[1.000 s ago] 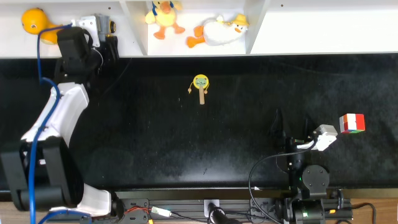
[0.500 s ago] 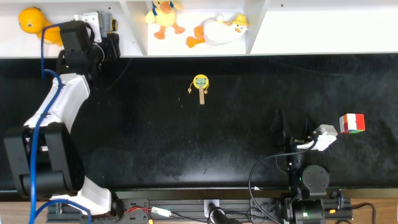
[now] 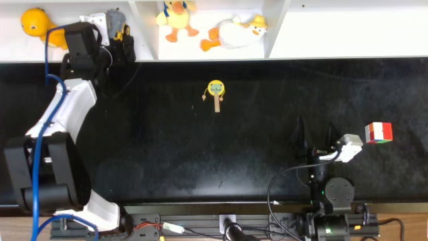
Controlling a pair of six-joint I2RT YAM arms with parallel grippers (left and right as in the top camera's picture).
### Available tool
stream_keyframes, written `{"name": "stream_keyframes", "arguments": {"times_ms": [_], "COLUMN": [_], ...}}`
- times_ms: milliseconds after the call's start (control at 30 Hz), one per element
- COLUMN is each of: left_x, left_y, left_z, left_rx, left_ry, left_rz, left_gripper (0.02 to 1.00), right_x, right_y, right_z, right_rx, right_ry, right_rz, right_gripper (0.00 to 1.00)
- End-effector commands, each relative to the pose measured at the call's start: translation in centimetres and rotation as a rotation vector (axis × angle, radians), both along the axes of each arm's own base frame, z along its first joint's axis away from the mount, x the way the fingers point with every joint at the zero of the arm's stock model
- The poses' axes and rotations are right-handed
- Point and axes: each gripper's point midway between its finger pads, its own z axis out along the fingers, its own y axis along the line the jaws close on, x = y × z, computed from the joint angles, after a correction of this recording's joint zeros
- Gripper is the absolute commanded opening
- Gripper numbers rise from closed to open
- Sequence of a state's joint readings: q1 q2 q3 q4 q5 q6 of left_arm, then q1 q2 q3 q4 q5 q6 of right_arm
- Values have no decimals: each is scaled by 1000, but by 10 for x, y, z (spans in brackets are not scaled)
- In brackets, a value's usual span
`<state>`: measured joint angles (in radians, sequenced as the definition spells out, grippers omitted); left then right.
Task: Store Toys
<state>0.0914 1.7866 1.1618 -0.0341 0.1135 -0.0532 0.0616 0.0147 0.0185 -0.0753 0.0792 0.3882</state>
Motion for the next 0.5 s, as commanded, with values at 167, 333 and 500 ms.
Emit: {"name": "stream_keyframes", "arguments": {"times_ms": [167, 333, 500], "left_x": [-10, -33, -57], "left_y": [-8, -7, -5], "left_z": [40, 64, 70], "left_rx": [47, 58, 65], "left_ry": [-25, -13, 41], "left_rz": [20, 33, 43], "left_gripper": [1000, 998, 998], "right_x": [0, 0, 0], "right_y": [1, 1, 1], "right_z": [-3, -3, -3], "right_rx": [1, 0, 0], "right_ry": [-2, -2, -2], "right_rz": [2, 2, 2], "right_gripper": [993, 993, 996]}}
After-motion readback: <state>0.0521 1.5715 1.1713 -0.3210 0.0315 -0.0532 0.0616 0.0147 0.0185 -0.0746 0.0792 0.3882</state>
